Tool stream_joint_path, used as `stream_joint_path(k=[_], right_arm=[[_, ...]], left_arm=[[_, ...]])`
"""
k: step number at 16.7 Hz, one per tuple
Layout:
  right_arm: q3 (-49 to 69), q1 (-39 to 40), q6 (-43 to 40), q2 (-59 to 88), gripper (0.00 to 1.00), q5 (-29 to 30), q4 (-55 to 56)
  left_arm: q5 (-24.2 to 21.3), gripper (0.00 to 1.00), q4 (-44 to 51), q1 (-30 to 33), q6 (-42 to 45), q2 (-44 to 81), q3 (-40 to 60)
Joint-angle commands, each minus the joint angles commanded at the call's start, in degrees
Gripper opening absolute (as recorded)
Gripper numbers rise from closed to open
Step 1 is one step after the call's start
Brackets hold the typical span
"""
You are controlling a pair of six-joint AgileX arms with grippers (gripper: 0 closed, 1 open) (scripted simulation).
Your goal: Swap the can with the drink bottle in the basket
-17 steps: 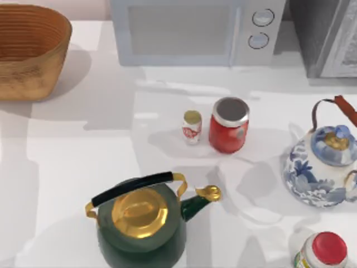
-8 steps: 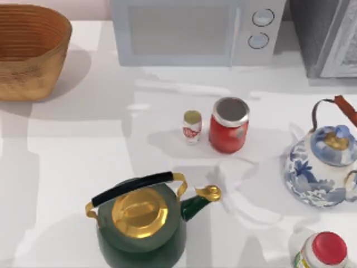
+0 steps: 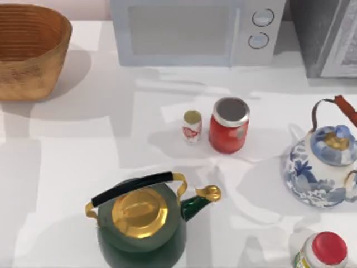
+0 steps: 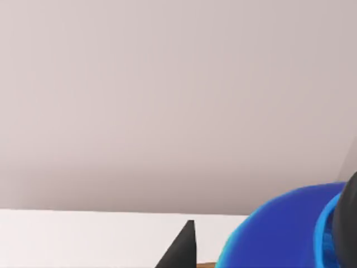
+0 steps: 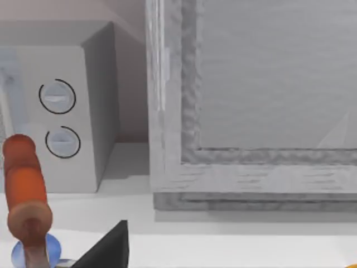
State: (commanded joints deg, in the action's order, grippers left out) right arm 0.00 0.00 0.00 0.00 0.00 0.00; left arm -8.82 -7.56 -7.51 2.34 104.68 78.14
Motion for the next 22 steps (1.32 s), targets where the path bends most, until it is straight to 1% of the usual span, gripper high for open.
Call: stream_joint_path(k=[3,16,17,22], right_arm=[[0.00,0.00,0.00,0.00,1.00,0.00,0.00],[0.00,0.00,0.00,0.00,1.00,0.00,0.00],[0.00,0.00,0.00,0.00,1.00,0.00,0.00],[0.00,0.00,0.00,0.00,1.00,0.00,0.00]], left_arm=[[0.00,0.00,0.00,0.00,0.00,0.00,0.00],[0.00,0.98,0.00,0.00,0.00,0.00,0.00],[0.00,1.00,0.00,0.00,0.00,0.00,0.00],[0.00,1.00,0.00,0.00,0.00,0.00,0.00]])
